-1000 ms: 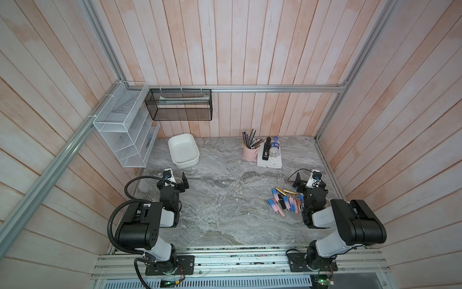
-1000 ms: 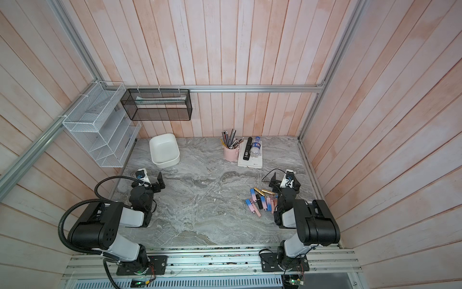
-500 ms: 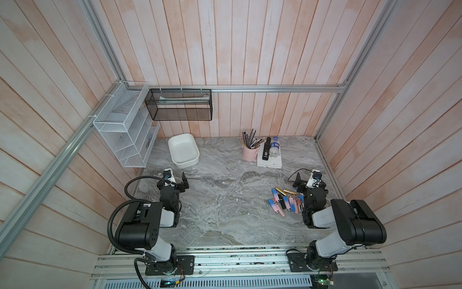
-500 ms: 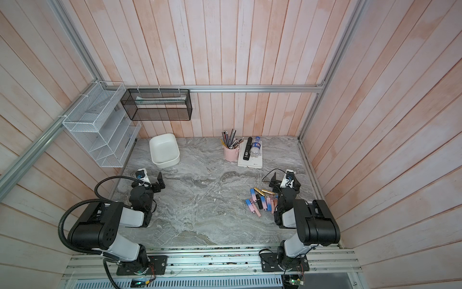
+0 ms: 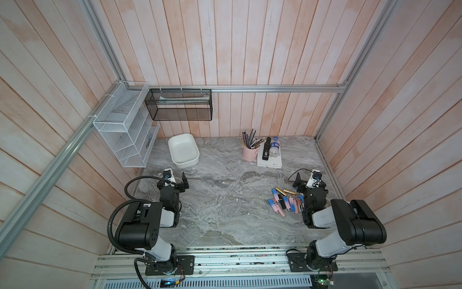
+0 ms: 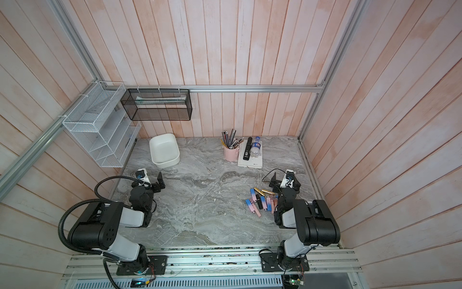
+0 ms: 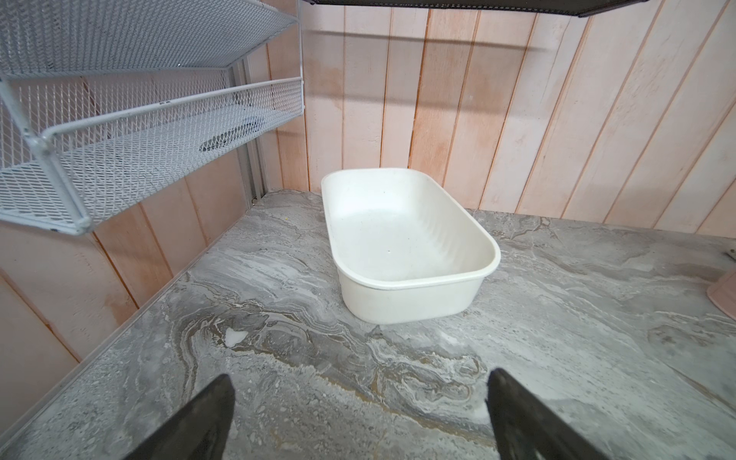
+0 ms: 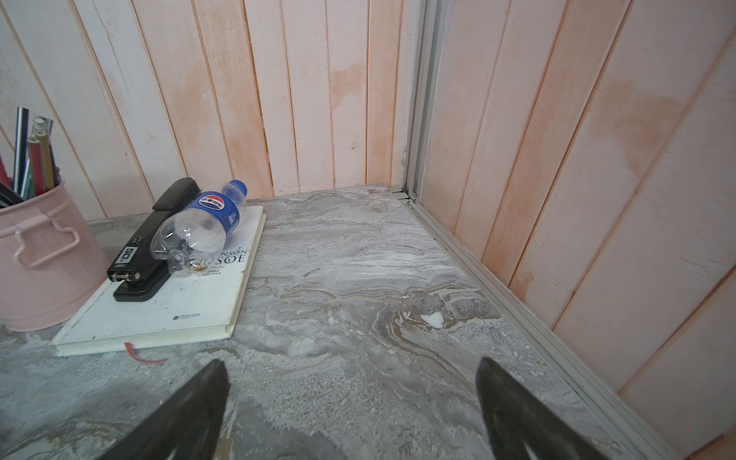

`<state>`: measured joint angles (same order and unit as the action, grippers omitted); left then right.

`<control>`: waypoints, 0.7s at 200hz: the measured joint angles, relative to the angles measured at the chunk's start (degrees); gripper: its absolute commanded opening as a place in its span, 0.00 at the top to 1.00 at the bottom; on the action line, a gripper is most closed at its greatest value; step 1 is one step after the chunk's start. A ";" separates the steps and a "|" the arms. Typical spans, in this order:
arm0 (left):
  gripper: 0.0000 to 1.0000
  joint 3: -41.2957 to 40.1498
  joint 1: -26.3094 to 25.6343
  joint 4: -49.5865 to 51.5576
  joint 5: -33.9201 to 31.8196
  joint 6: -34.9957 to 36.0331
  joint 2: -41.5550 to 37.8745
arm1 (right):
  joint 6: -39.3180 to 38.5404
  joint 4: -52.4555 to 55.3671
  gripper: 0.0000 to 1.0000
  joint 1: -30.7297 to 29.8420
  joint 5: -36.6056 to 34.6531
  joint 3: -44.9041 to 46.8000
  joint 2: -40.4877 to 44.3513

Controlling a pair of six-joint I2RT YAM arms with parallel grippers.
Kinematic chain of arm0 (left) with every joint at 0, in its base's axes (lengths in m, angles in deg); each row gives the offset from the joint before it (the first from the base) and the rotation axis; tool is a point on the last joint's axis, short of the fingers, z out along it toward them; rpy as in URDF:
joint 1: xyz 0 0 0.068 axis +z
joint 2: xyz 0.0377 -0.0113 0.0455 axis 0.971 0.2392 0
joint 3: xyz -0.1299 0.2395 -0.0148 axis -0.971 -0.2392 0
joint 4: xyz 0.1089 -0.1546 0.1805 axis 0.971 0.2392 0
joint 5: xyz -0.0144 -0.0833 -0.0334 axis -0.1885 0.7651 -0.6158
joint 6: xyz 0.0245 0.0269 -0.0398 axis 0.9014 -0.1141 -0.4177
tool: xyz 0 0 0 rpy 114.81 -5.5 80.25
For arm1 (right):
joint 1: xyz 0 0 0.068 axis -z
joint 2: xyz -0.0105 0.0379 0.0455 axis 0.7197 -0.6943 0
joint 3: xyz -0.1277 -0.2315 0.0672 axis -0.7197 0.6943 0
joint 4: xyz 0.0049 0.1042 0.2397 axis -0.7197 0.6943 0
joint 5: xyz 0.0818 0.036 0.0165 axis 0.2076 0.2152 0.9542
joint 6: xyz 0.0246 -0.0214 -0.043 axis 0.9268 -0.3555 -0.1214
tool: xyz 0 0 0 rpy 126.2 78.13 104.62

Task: Put the lipstick into the storage box
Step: Move the storage box to the center of the board.

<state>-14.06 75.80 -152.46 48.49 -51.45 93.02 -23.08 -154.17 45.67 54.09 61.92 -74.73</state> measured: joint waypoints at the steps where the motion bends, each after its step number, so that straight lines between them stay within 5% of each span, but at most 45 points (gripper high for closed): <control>1: 0.00 0.00 -0.02 0.00 -0.02 0.00 0.00 | 0.00 -0.04 0.02 -0.02 -0.02 0.00 0.00; 84: 0.00 10.93 -5.25 18.62 -2.34 3.96 -11.28 | -3.52 -3.67 0.02 -4.37 -5.38 3.26 2.14; 140: 0.03 30.73 -4.79 40.06 -2.49 -0.76 -5.99 | -9.64 19.96 0.02 -17.44 -17.42 -13.11 11.32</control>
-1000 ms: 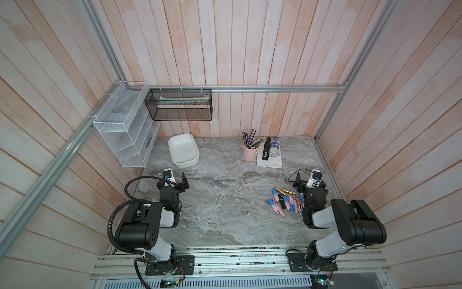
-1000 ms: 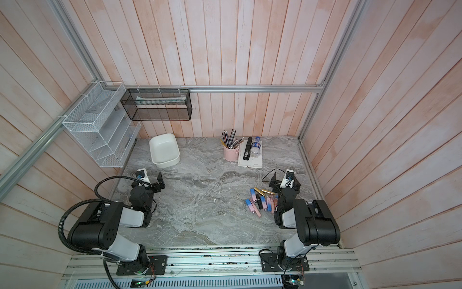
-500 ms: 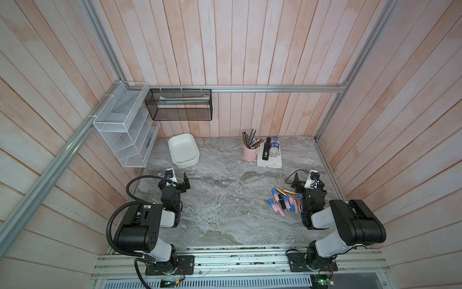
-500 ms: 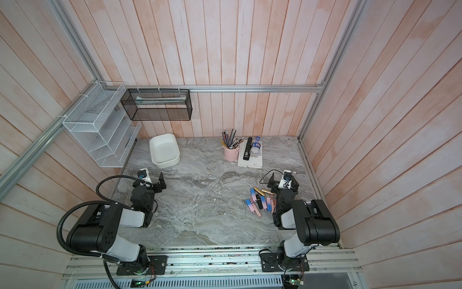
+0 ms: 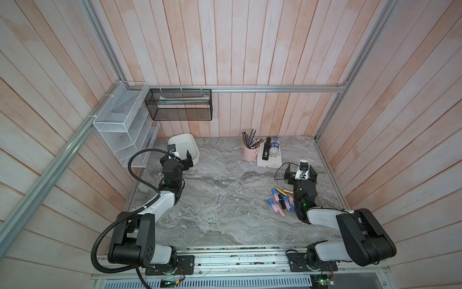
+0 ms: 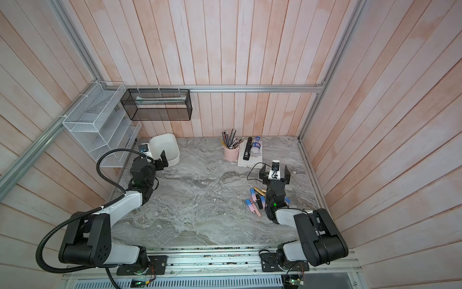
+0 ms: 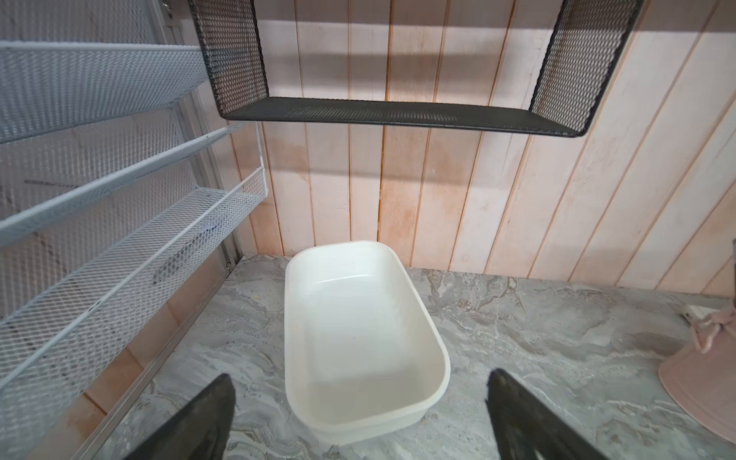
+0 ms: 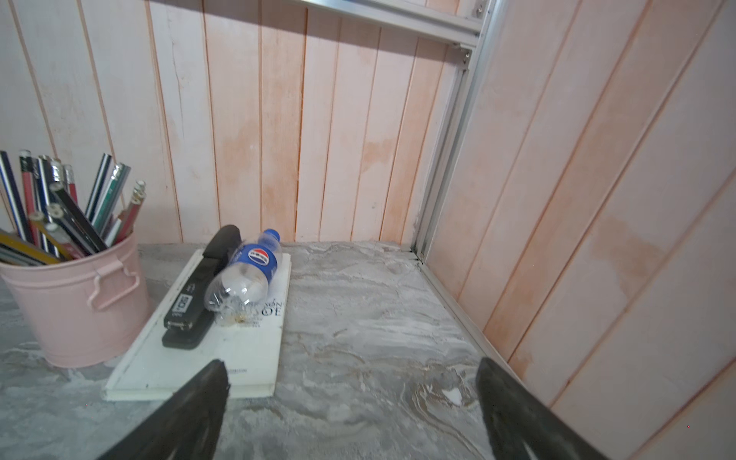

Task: Put the lipstick into the storage box
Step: Move the storage box to the center of the board.

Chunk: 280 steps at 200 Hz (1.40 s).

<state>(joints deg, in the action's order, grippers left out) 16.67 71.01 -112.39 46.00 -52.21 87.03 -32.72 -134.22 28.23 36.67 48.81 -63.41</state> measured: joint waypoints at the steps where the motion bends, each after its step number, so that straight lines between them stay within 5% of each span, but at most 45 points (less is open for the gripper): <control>1: 0.03 0.59 0.09 0.57 0.13 -0.24 0.39 | 0.09 0.79 0.02 -0.17 -0.11 -0.52 0.15; 22: 0.08 9.16 2.34 9.33 2.84 -4.52 5.88 | 1.60 14.10 0.04 -1.51 -0.81 -8.70 1.86; 51: 0.09 16.68 5.66 18.86 5.95 -9.97 12.46 | 3.72 31.23 0.35 -2.75 -0.81 -18.34 2.03; 121: 0.13 24.76 6.67 32.39 11.26 -16.02 23.02 | 10.80 56.17 0.40 -5.53 -1.01 -31.19 -1.05; 231: 0.14 29.88 9.66 37.16 12.02 -19.89 29.00 | 17.07 63.17 0.40 -8.09 0.98 -31.28 -2.10; 249: 0.23 31.04 9.88 37.79 12.41 -19.91 30.36 | 17.57 63.63 0.40 -8.13 1.01 -31.56 -2.16; 280: 0.58 34.12 10.51 38.62 14.51 -19.85 34.03 | 18.27 64.39 0.40 -8.22 1.40 -32.65 -2.58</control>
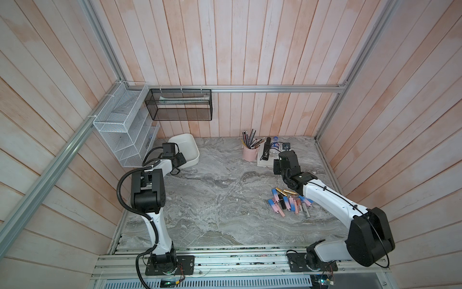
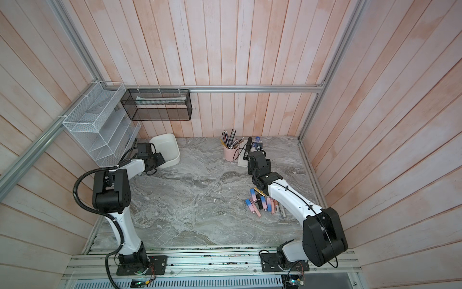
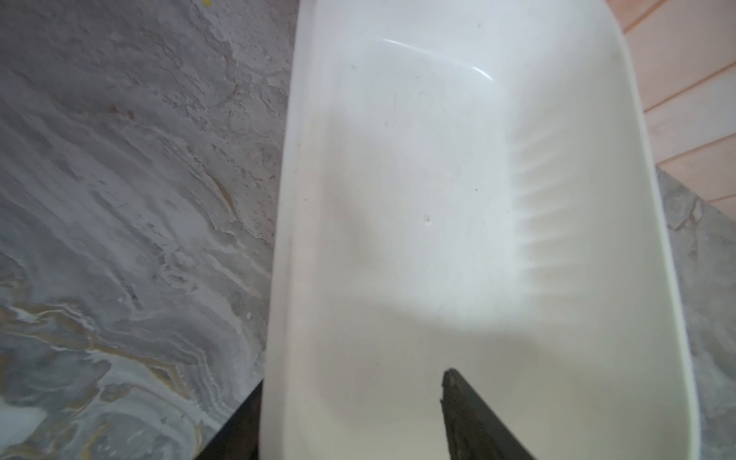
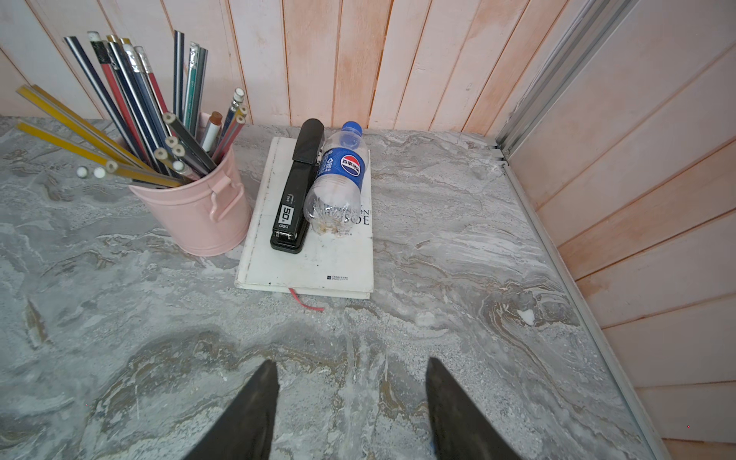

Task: Put the lipstick into the storage box
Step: Move the storage box to the center of the board.

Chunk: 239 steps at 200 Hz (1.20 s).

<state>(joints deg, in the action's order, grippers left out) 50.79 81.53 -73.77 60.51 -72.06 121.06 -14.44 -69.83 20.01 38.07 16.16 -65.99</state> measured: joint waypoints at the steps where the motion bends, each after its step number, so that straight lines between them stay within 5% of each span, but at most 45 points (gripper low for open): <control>1: 0.59 0.00 0.00 0.02 0.00 0.09 0.04 | 0.02 0.00 0.40 0.00 0.02 -0.04 -0.02; 16: 0.82 -0.02 0.11 0.07 0.66 -0.31 0.02 | 0.15 0.35 0.41 -0.09 0.17 -0.48 -0.31; 46: 0.93 -1.20 -0.09 -0.55 1.97 0.44 -0.59 | 0.48 0.55 0.40 -0.20 0.79 -1.27 -1.31; 116: 0.93 -6.73 -2.75 4.59 2.99 0.15 -6.67 | 0.85 0.81 0.40 -0.59 2.78 -2.71 -4.17; 192: 0.91 -13.97 -19.47 13.55 2.21 -4.22 -17.31 | 4.26 2.82 0.46 -0.57 4.46 2.67 -4.63; 239: 0.87 -18.62 -25.09 14.43 0.83 -10.71 -20.22 | 9.97 6.49 0.54 -0.26 7.98 9.20 -3.06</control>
<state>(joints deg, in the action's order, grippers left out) 32.17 56.43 -59.35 61.34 -82.77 100.84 -4.48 -63.33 19.75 46.05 25.36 -69.05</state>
